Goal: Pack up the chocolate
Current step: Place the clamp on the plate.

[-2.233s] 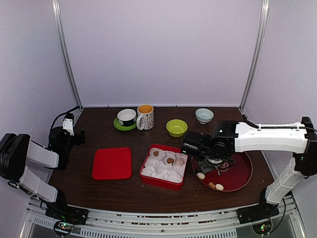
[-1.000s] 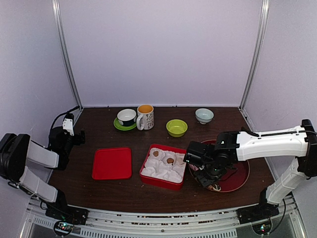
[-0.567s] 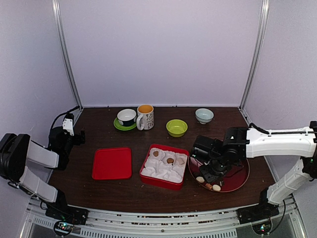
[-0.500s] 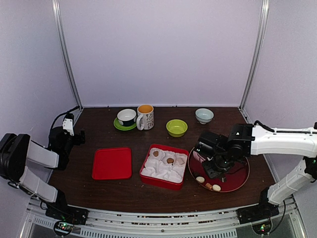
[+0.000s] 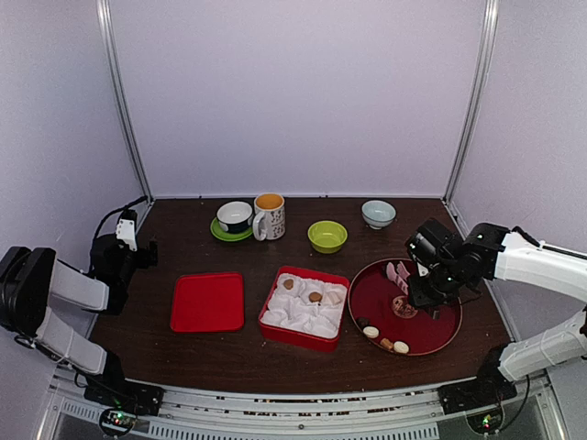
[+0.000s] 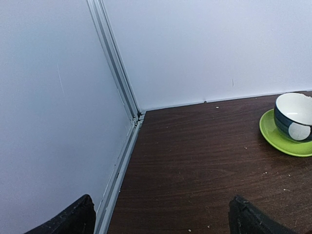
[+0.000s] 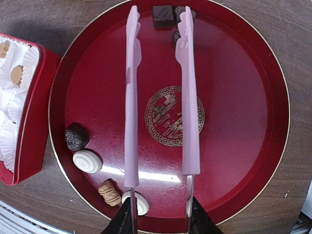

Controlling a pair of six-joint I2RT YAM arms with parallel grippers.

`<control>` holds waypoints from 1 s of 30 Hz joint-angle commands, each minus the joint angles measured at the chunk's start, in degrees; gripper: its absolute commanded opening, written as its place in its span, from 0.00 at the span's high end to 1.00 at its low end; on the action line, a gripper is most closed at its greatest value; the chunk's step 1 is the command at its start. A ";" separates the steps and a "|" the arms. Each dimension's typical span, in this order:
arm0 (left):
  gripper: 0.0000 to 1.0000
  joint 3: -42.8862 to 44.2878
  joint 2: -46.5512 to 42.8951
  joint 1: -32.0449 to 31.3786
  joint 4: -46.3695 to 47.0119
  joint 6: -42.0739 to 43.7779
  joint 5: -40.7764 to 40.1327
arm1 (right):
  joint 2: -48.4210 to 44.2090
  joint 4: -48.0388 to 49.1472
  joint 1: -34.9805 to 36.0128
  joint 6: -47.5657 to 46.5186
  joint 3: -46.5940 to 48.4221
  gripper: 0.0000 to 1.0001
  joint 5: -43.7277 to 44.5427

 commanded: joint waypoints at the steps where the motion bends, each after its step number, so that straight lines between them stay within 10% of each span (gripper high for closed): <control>1: 0.02 0.61 0.33 0.56 3.27 -0.24 0.45 | -1.09 3.34 -2.82 -1.99 -0.96 0.66 -2.25; 30: 0.02 0.62 0.26 0.56 3.23 -0.23 0.47 | 8.40 7.41 -8.00 -11.42 3.24 0.54 -4.33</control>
